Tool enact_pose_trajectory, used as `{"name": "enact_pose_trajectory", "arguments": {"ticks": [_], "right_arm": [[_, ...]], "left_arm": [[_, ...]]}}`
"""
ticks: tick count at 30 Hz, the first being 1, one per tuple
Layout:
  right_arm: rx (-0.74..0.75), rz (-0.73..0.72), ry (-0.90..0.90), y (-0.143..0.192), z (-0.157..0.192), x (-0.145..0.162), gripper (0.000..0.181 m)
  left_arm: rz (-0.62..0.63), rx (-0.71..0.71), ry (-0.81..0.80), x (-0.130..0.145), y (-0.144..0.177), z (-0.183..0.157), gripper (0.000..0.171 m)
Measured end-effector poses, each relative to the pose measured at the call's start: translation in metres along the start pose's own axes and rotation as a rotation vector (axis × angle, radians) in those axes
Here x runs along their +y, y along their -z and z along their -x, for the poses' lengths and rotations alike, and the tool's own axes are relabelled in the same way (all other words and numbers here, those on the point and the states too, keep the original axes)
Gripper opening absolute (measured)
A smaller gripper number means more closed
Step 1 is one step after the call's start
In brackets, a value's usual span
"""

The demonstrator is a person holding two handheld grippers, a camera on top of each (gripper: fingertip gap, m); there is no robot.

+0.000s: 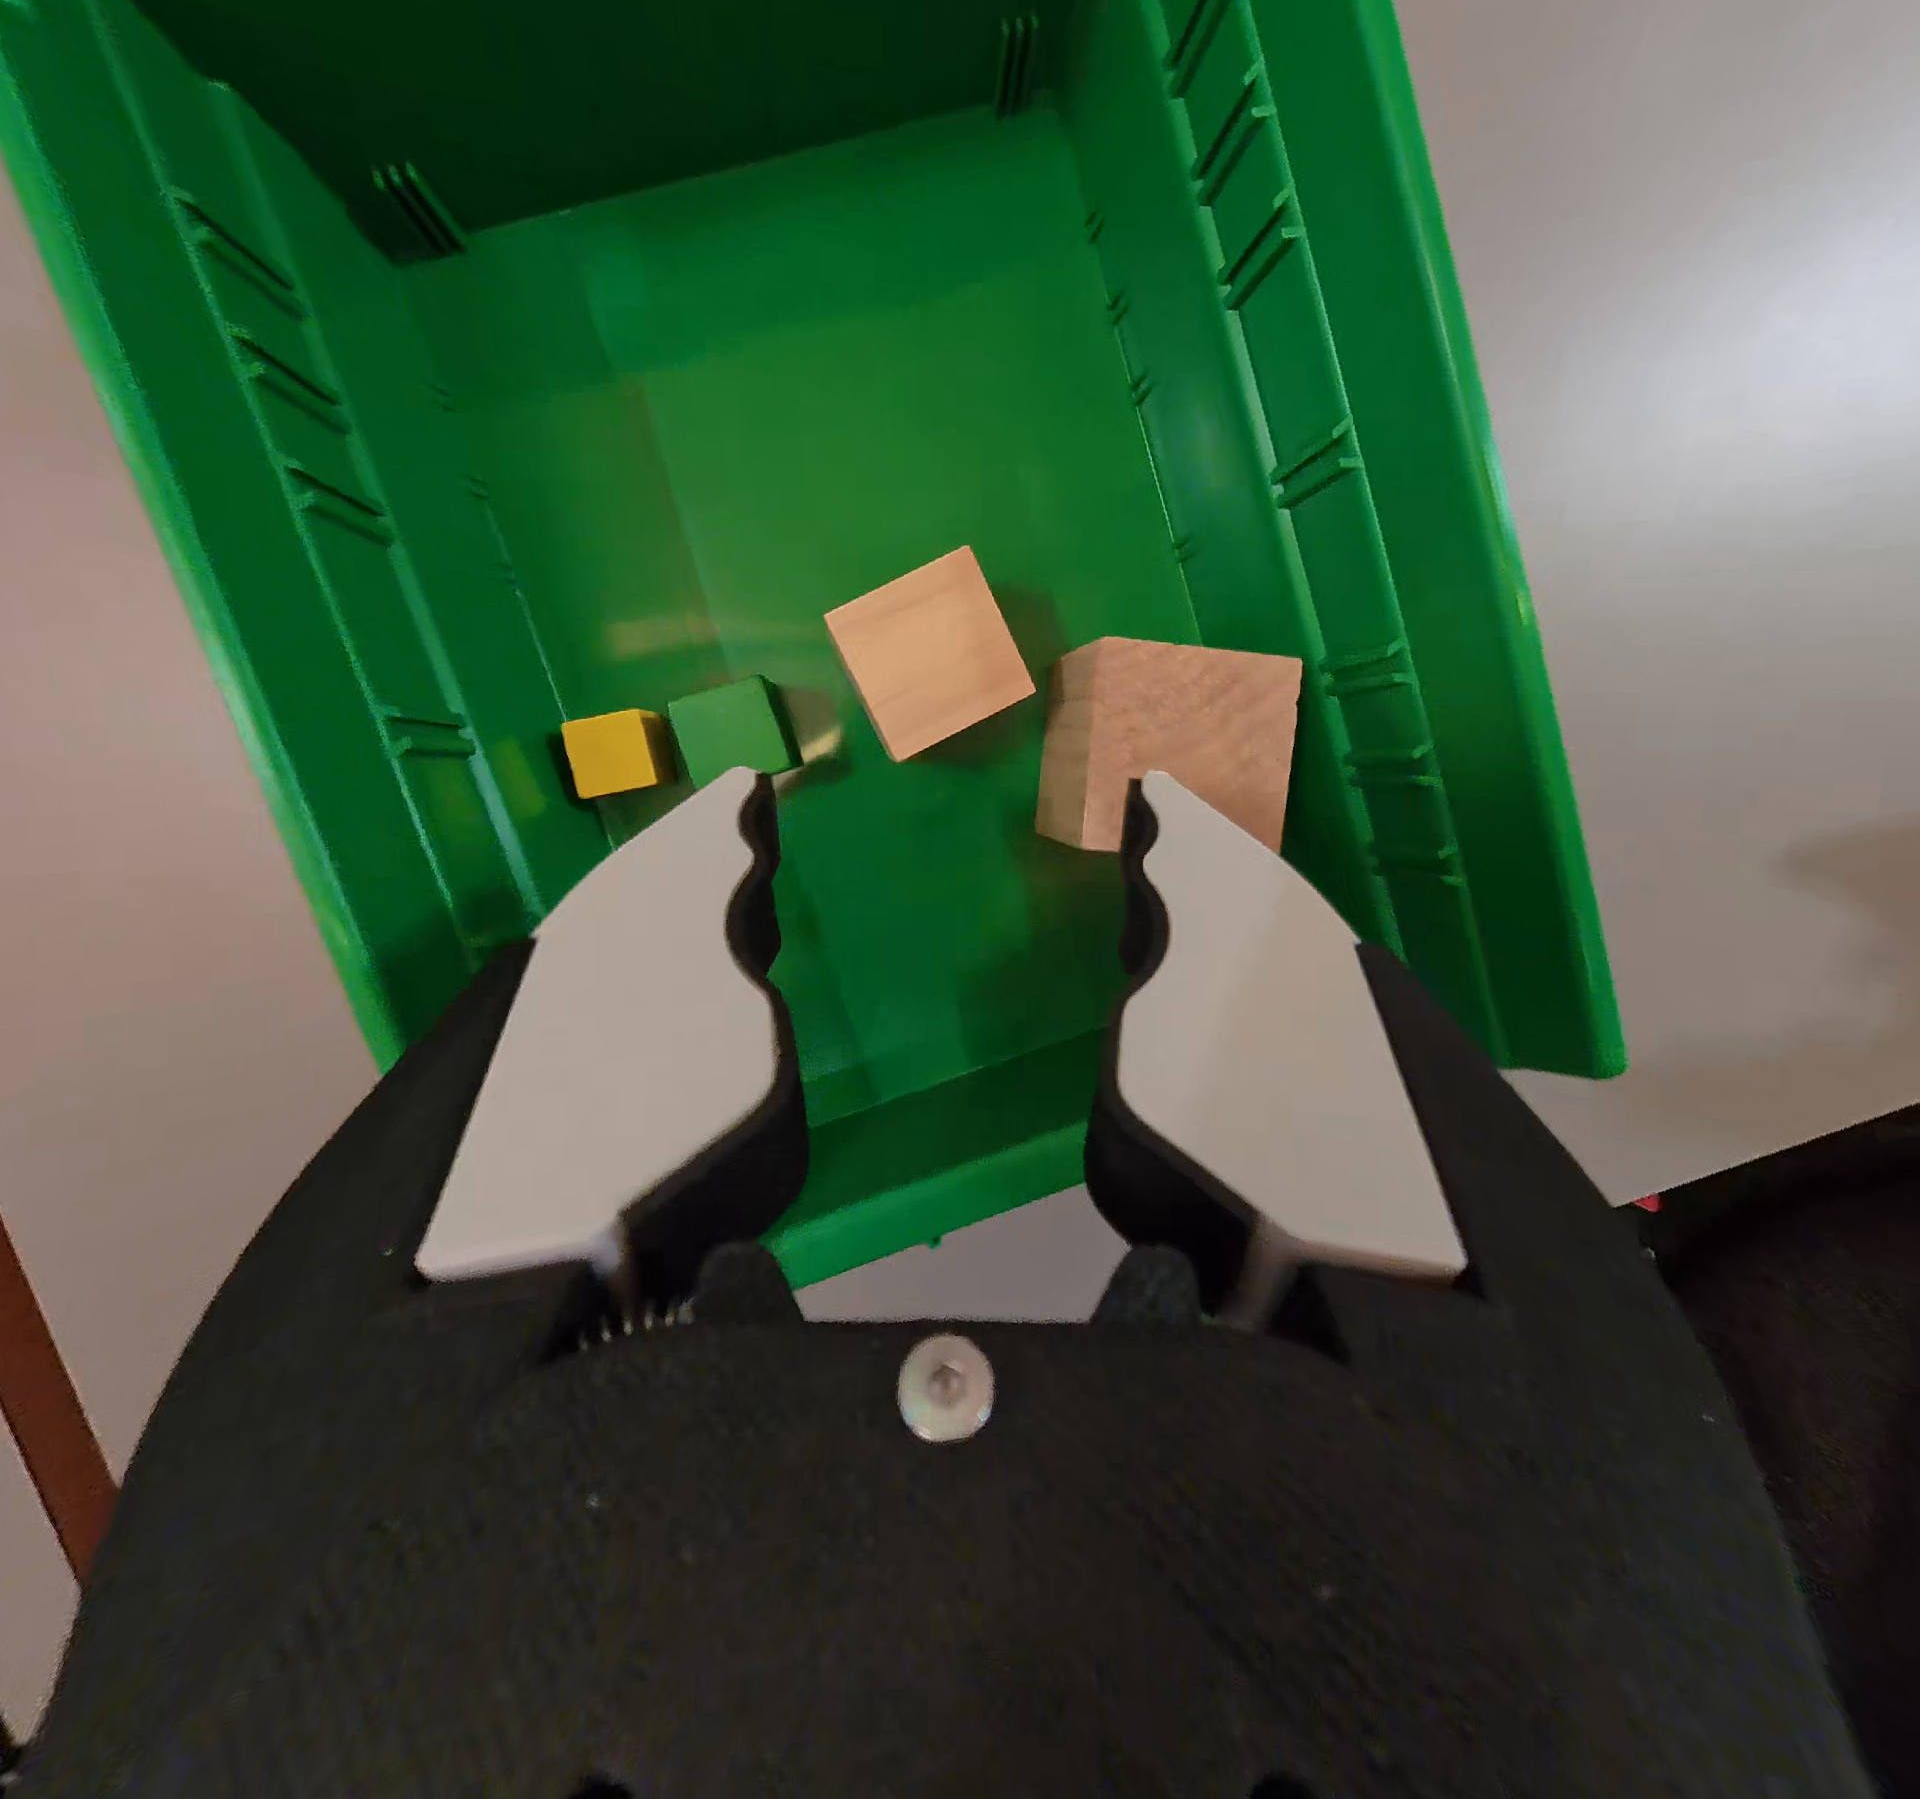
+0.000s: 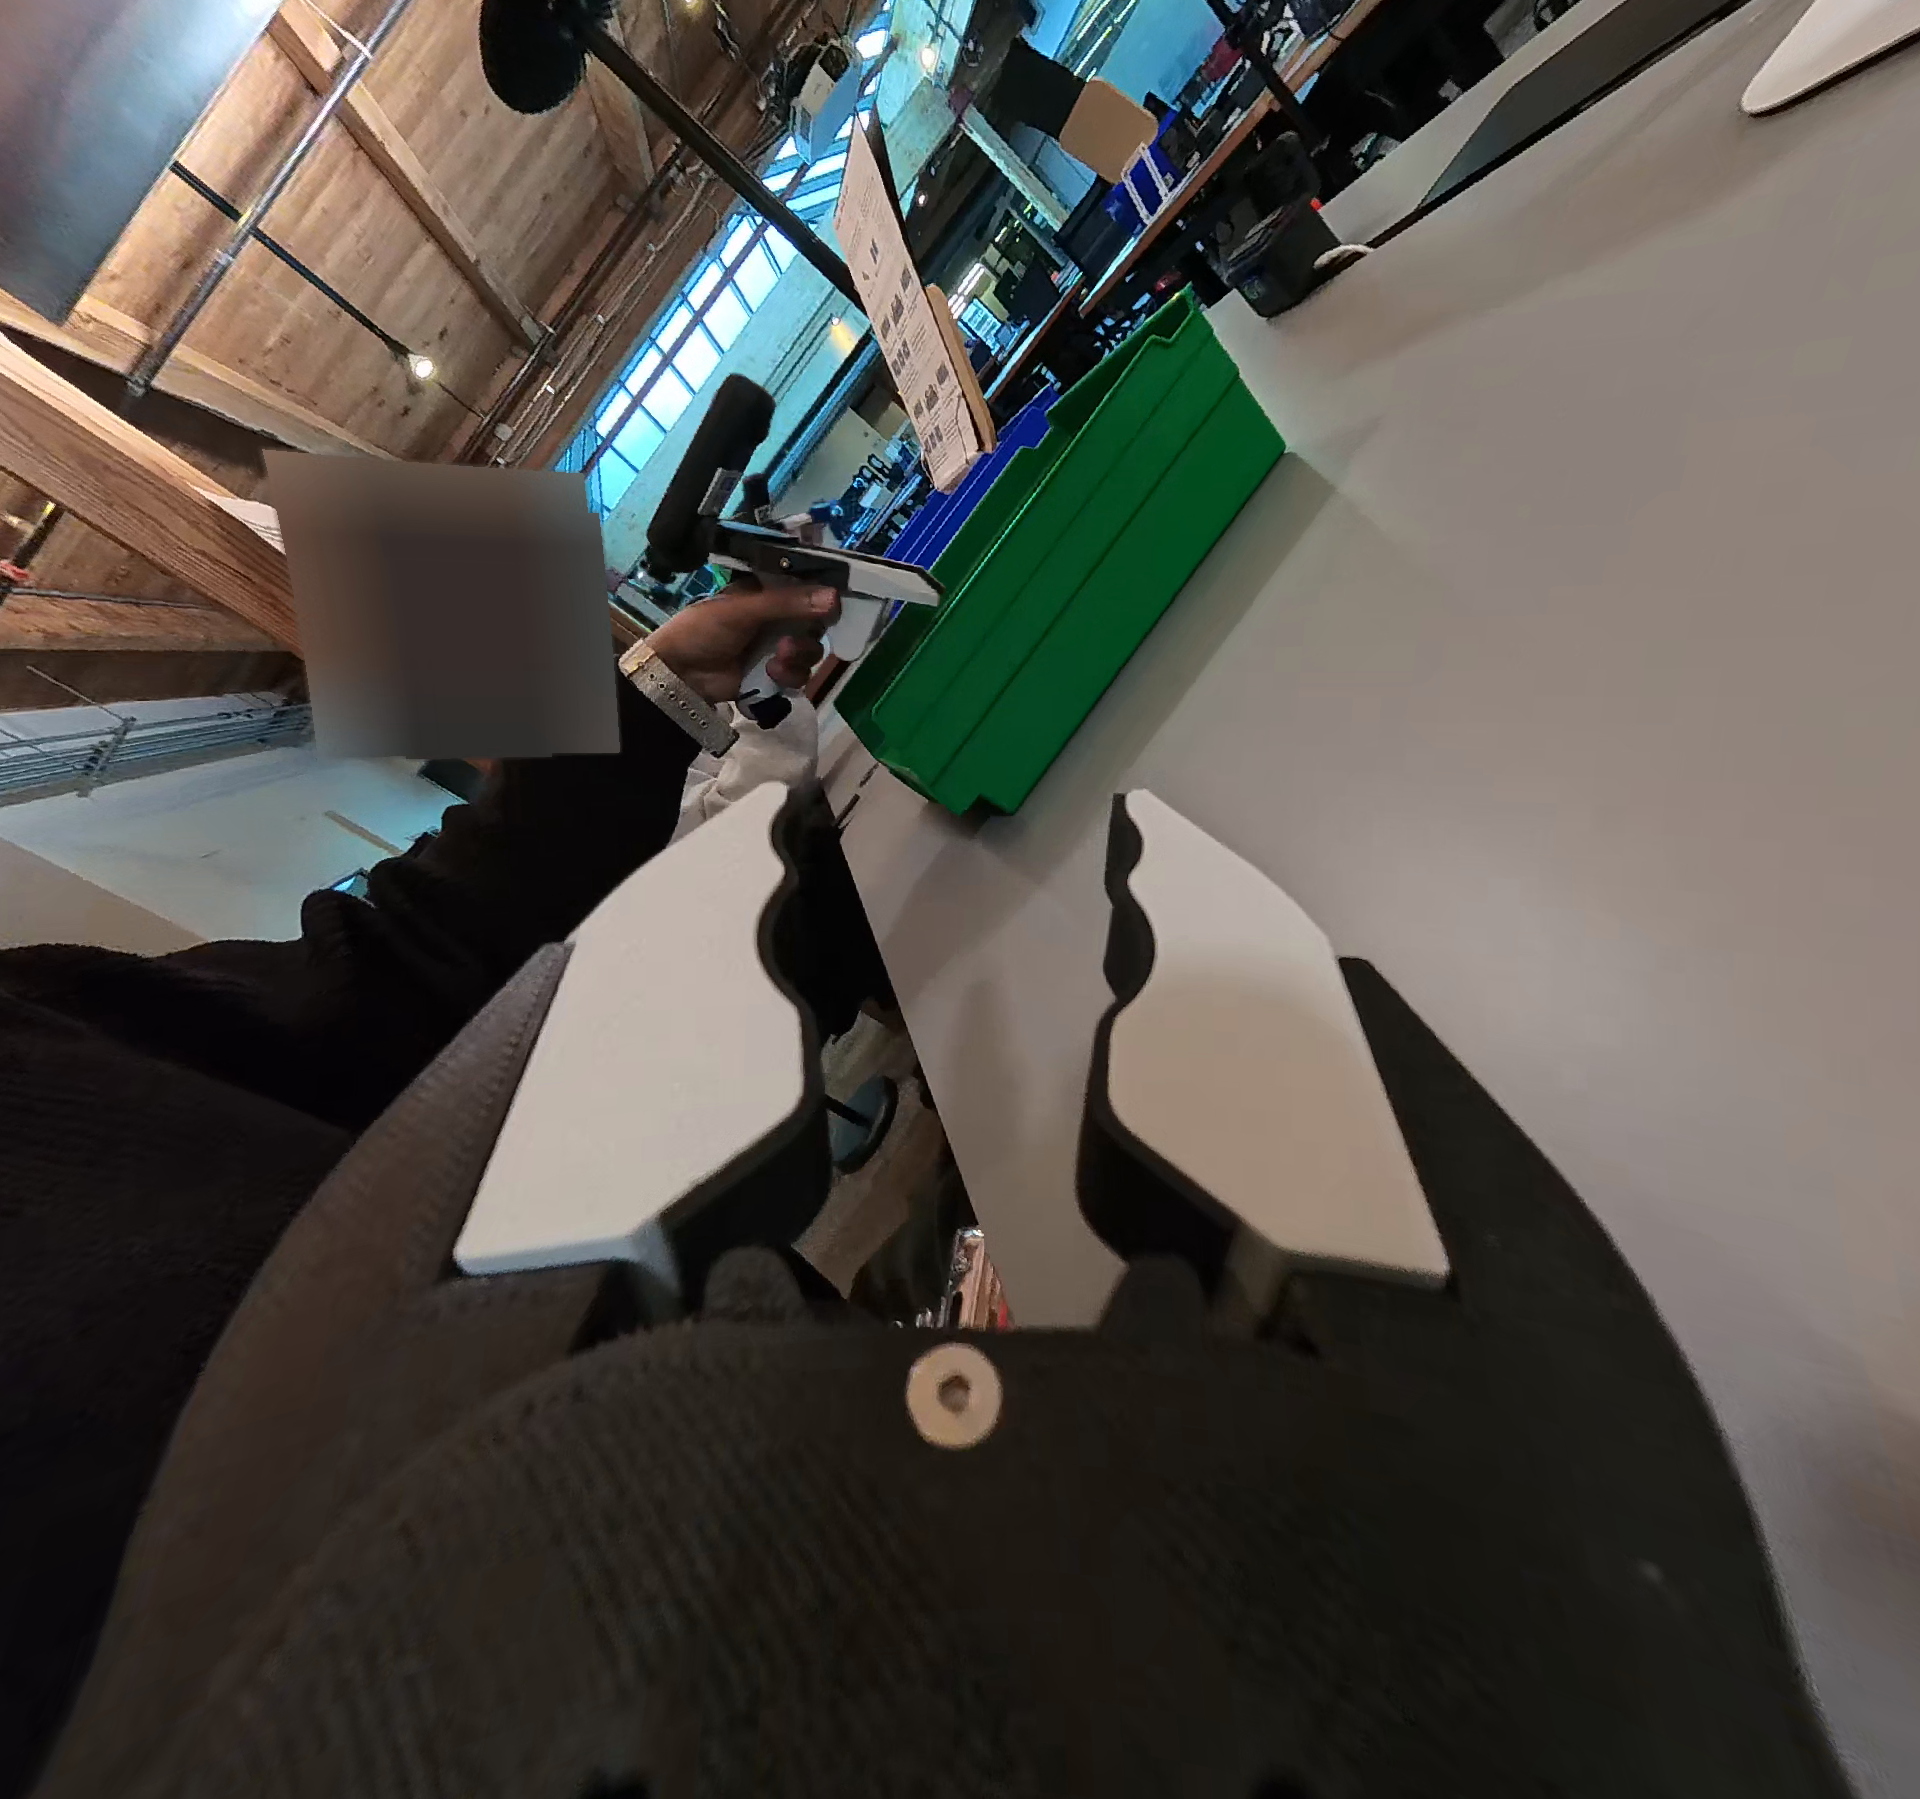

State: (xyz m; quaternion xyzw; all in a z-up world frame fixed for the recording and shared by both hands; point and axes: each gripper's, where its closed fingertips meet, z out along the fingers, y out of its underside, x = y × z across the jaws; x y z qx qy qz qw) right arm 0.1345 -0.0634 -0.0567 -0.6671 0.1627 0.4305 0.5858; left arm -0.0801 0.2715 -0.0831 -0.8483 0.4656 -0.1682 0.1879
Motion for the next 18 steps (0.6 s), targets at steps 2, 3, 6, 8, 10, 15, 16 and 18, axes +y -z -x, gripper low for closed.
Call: {"name": "enact_pose_trajectory", "arguments": {"ticks": [2,3,6,8,10,15,16,18], "right_arm": [[0.002,-0.009,-0.008,0.002,-0.001,-0.002,0.056],[0.005,-0.014,-0.010,0.003,-0.002,-0.003,0.056],[0.015,-0.022,-0.005,0.006,-0.004,-0.005,0.056],[0.018,-0.021,-0.005,0.006,-0.005,-0.005,0.056],[0.015,-0.016,-0.013,0.005,-0.006,-0.004,0.056],[0.017,0.011,-0.003,0.000,-0.005,0.002,0.056],[0.020,0.017,0.004,-0.001,-0.004,0.003,0.056],[0.029,0.023,0.016,0.000,-0.005,0.004,0.056]], "left_arm": [[-0.009,0.026,-0.033,0.001,0.006,0.000,0.055],[-0.022,0.016,-0.061,0.000,0.010,0.003,0.053],[-0.038,-0.053,-0.205,-0.003,0.023,0.020,0.054],[0.016,-0.045,-0.399,0.004,0.028,0.023,0.058],[0.124,-0.118,-0.596,0.016,0.028,0.039,0.061],[0.383,-0.279,-0.973,0.029,0.011,0.068,0.062],[0.401,-0.274,-1.007,0.027,0.005,0.067,0.062],[0.428,-0.248,-1.052,0.023,-0.008,0.064,0.061]]}}
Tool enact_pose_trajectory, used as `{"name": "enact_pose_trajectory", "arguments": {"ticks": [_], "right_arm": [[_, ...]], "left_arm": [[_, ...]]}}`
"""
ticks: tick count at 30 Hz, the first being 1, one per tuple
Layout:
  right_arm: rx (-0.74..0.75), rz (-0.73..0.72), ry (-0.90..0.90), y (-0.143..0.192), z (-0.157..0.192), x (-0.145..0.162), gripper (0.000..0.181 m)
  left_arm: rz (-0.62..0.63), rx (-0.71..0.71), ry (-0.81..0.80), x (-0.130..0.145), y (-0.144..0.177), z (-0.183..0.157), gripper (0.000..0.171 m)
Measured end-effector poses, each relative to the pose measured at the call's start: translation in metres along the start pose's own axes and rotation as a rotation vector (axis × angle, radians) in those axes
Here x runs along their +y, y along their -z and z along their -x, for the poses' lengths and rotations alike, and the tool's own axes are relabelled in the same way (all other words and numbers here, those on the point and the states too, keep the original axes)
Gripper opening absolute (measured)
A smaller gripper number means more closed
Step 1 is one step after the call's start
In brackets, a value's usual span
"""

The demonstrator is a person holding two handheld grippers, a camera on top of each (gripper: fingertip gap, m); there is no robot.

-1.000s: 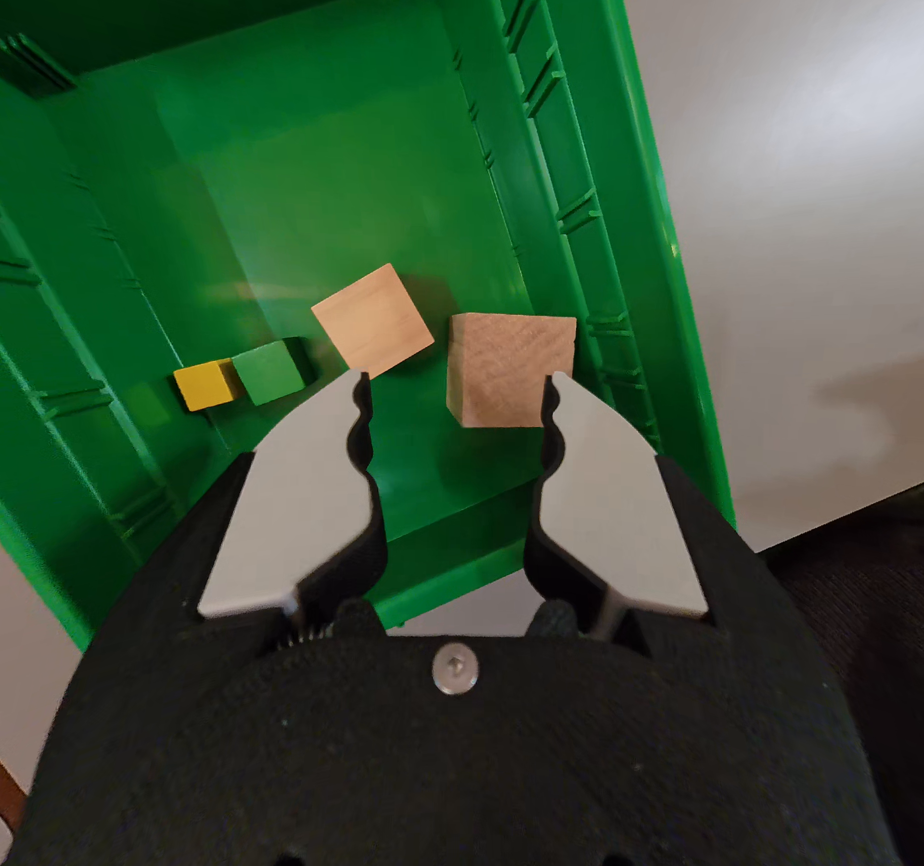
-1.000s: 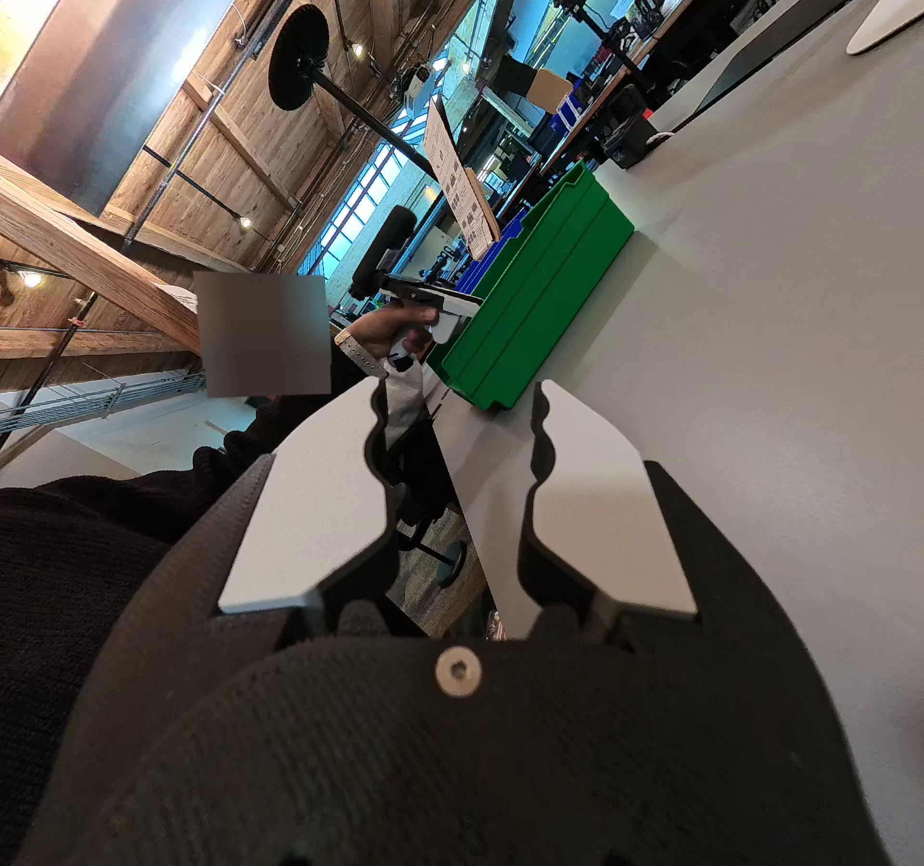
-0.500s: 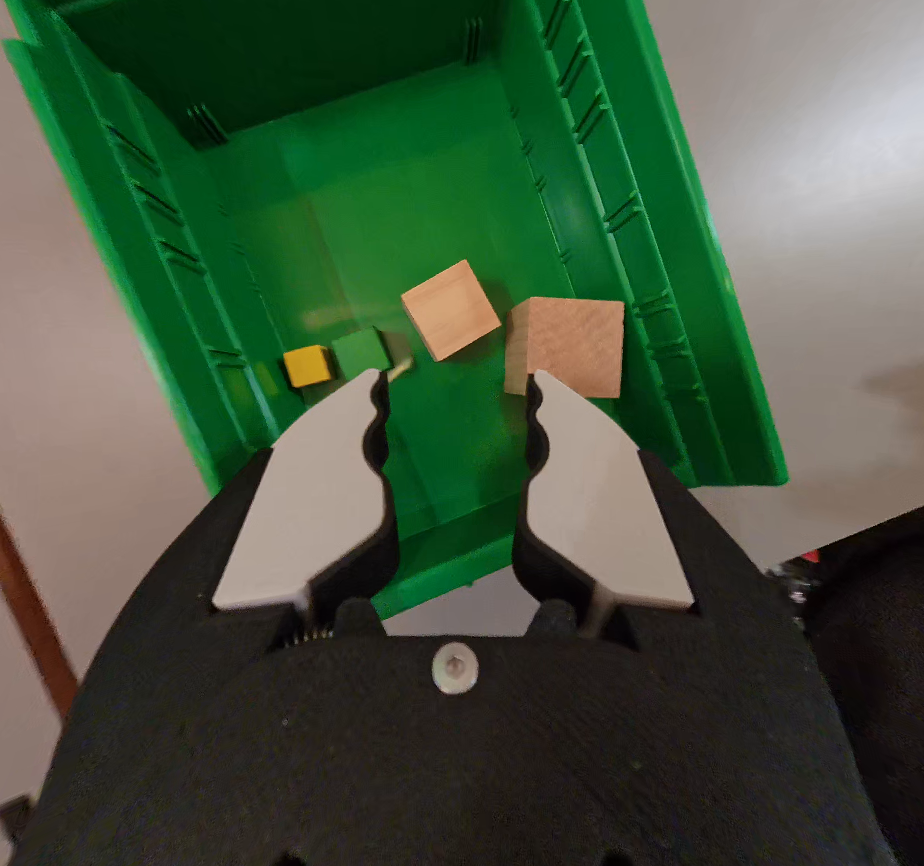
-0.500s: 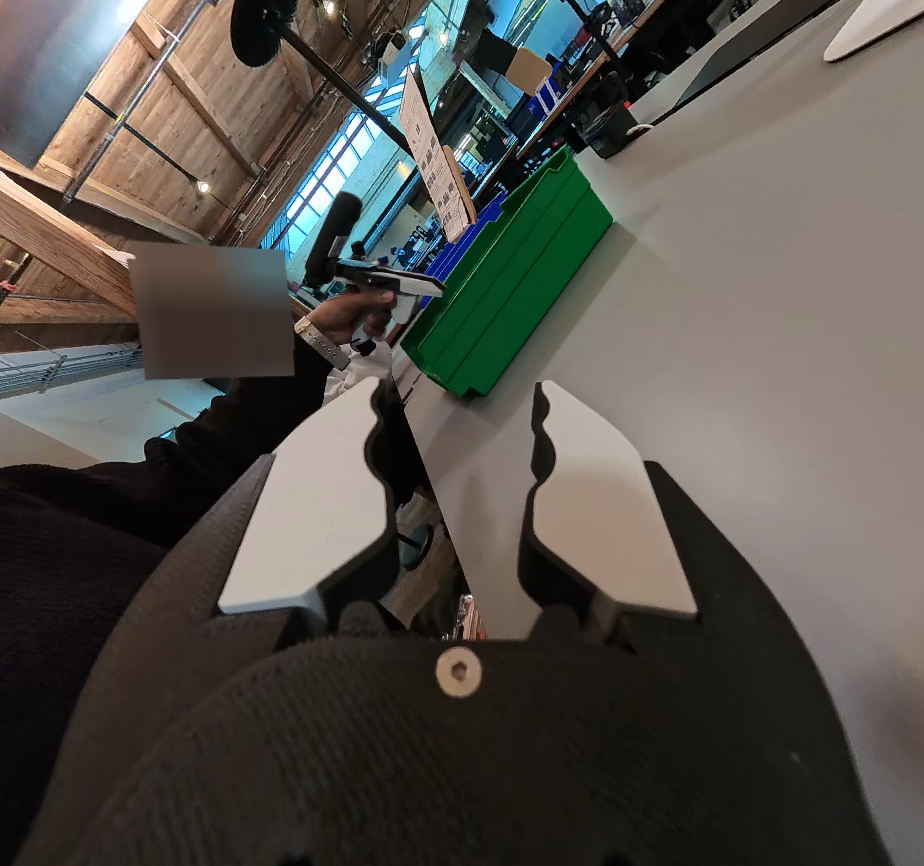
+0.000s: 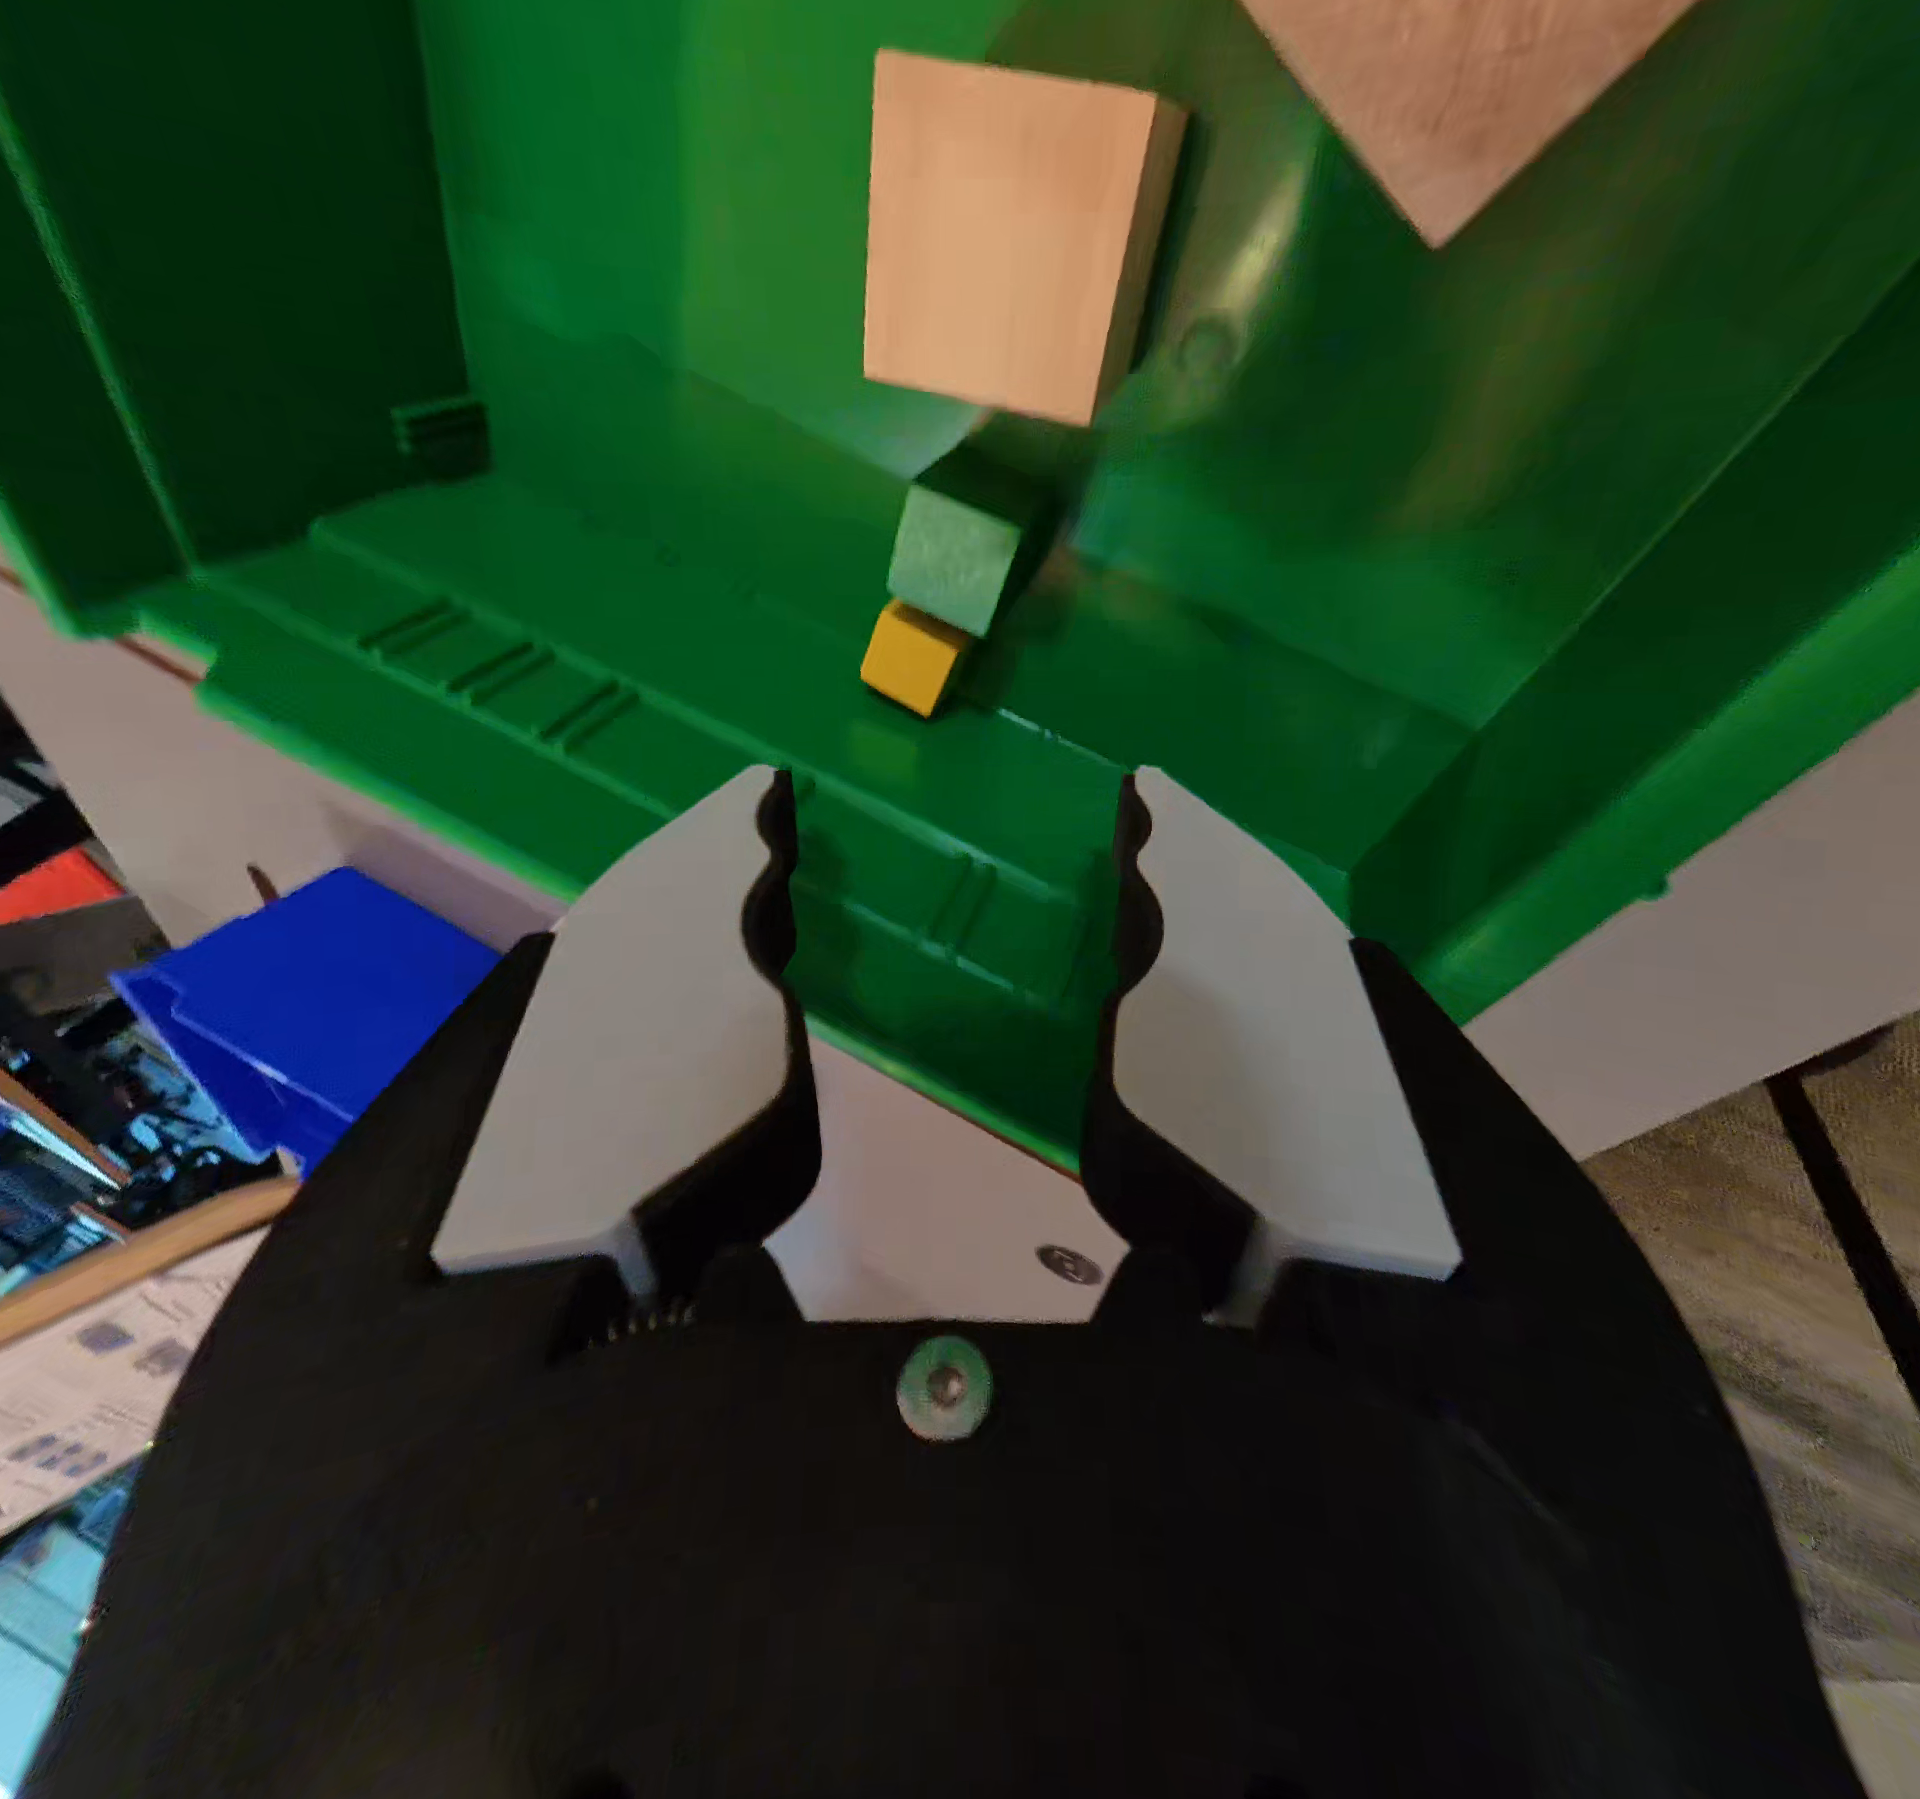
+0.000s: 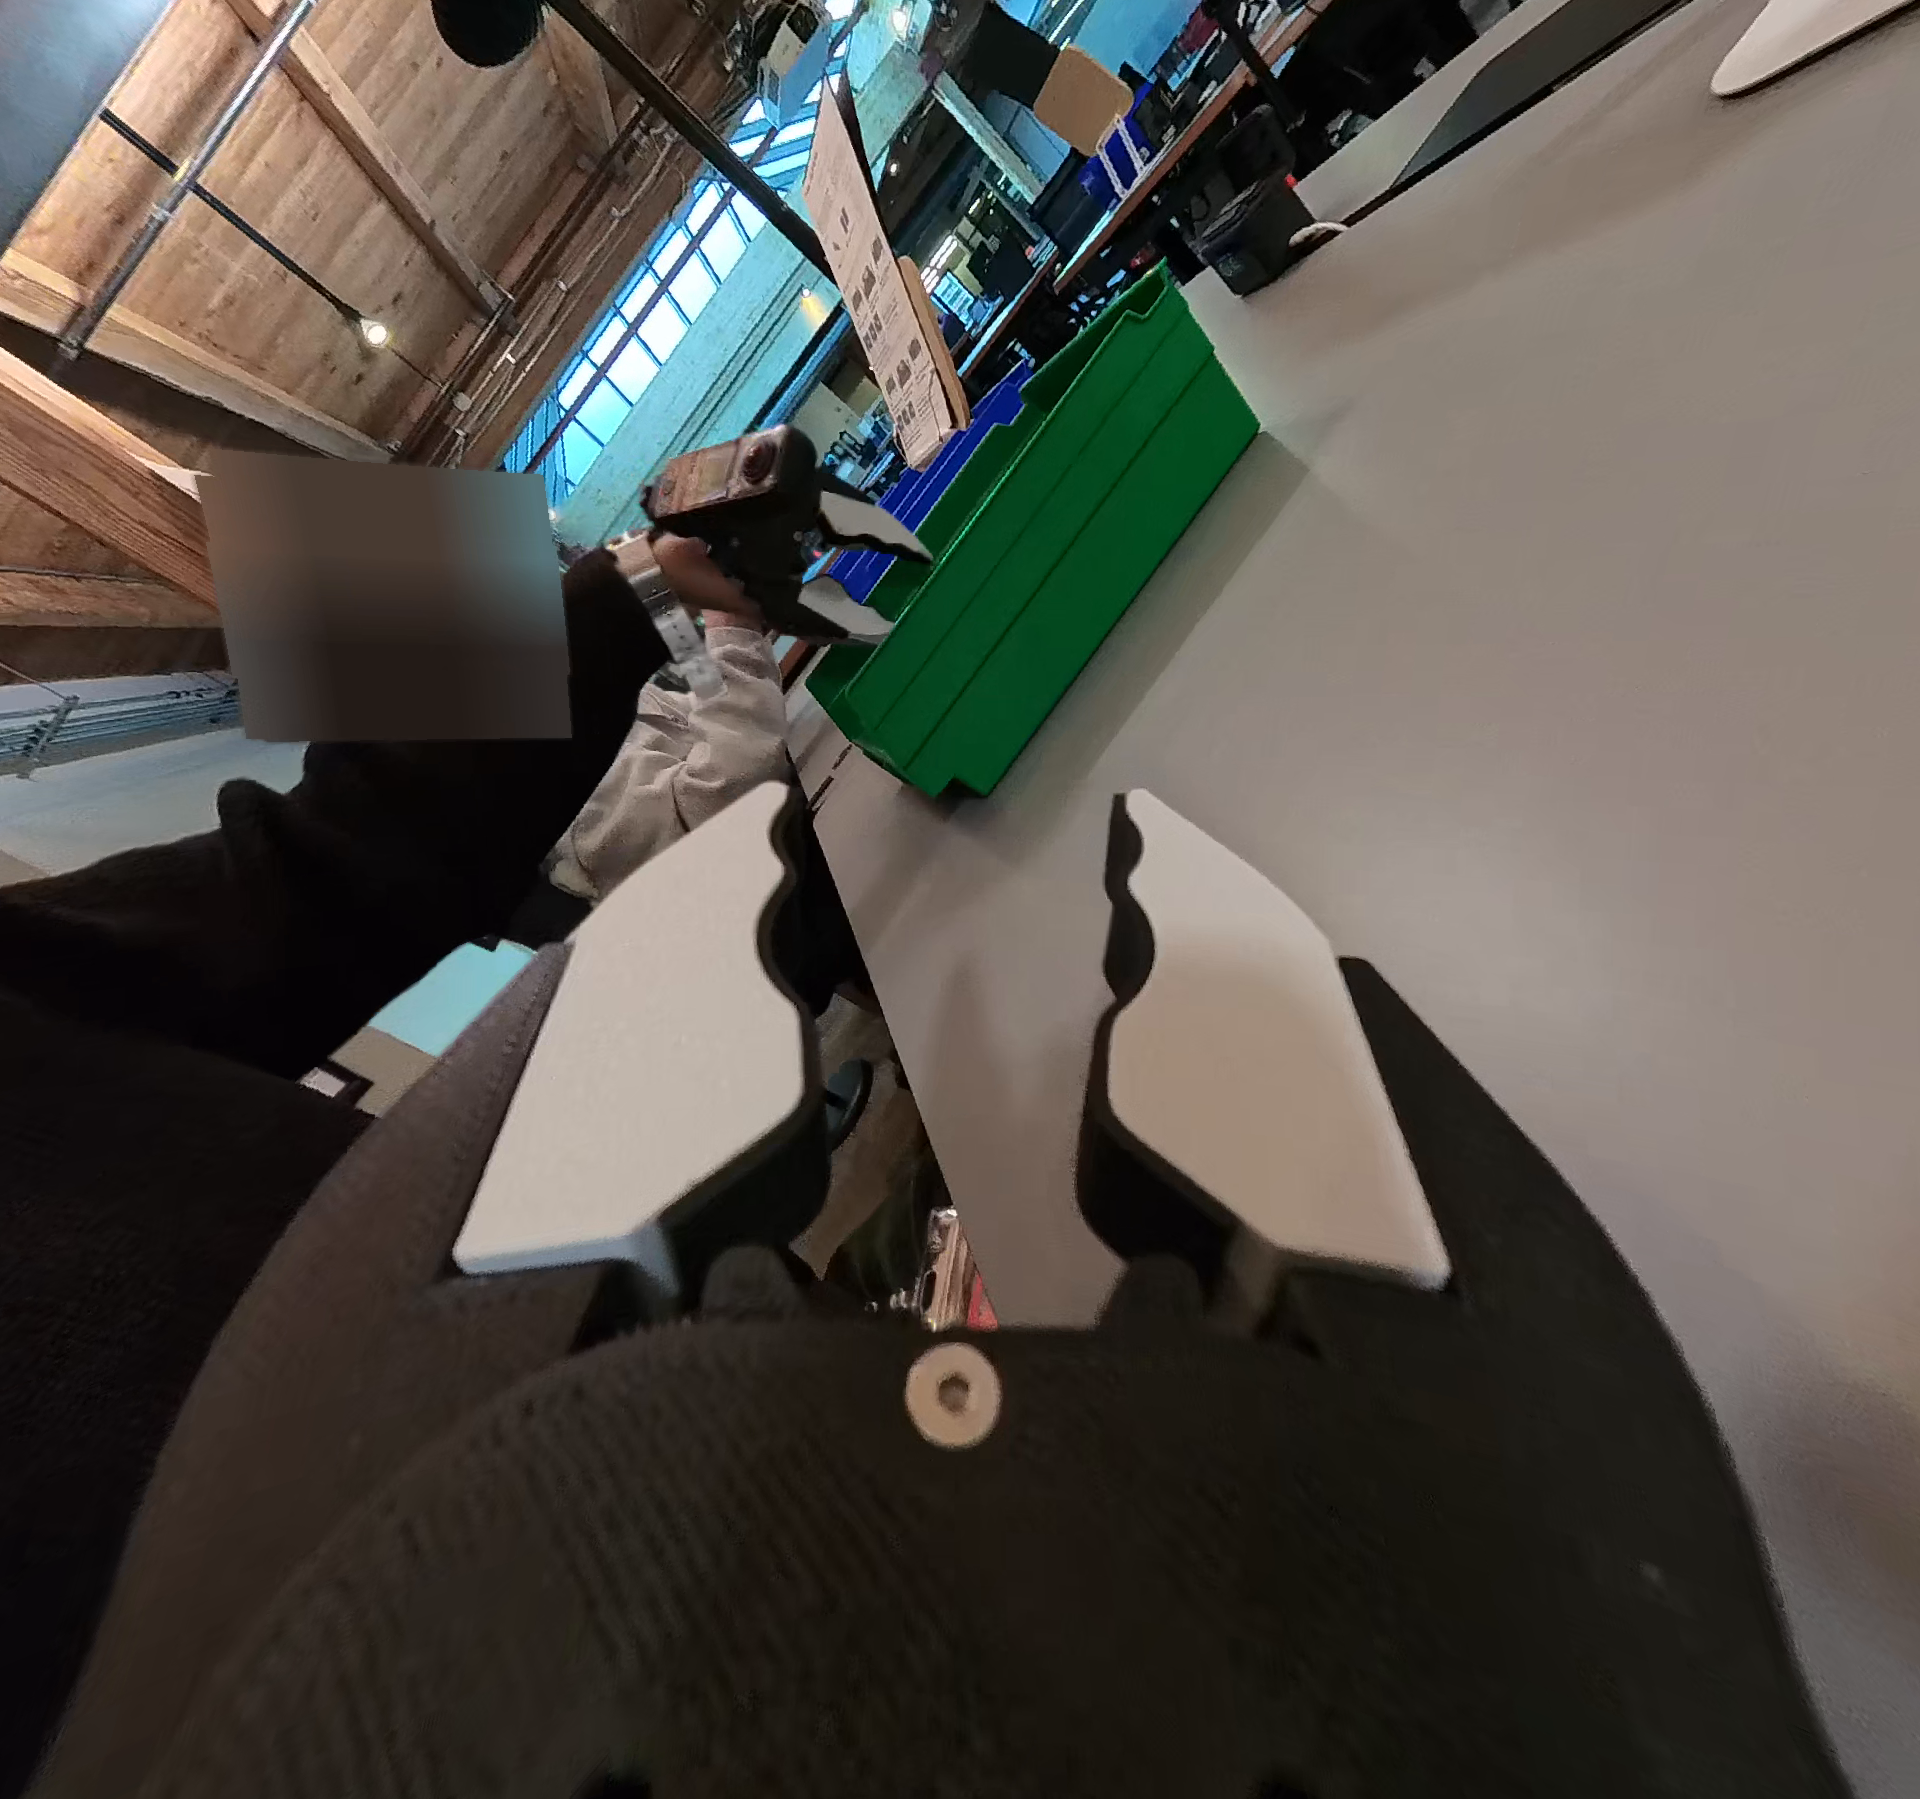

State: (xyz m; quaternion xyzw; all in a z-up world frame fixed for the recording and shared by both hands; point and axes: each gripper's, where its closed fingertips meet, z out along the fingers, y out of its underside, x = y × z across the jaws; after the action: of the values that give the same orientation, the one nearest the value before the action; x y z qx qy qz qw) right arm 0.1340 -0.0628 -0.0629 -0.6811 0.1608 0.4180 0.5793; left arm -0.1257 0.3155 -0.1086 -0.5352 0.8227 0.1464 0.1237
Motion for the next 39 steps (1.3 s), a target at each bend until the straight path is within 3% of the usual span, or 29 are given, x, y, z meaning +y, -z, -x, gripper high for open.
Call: {"name": "enact_pose_trajectory", "arguments": {"ticks": [5,6,11,22,29,39], "right_arm": [[0.006,-0.016,-0.011,0.004,-0.003,-0.003,0.056],[0.008,-0.021,-0.016,0.005,-0.004,-0.003,0.056],[0.019,-0.038,-0.035,0.009,-0.009,-0.005,0.056],[-0.003,-0.043,-0.066,0.009,-0.008,-0.005,0.056],[-0.012,-0.051,-0.058,0.012,-0.005,-0.008,0.056],[-0.014,-0.042,-0.054,0.010,-0.004,-0.007,0.057]], "left_arm": [[0.085,0.049,-0.085,-0.002,-0.031,0.004,0.056],[0.075,0.041,-0.103,-0.005,-0.033,0.006,0.049],[0.106,0.065,-0.123,-0.006,-0.046,0.006,0.048],[0.178,0.039,-0.201,-0.003,-0.059,0.003,0.044],[0.234,-0.001,-0.239,0.000,-0.062,0.006,0.032],[0.216,-0.005,-0.251,0.001,-0.057,0.004,0.024]]}}
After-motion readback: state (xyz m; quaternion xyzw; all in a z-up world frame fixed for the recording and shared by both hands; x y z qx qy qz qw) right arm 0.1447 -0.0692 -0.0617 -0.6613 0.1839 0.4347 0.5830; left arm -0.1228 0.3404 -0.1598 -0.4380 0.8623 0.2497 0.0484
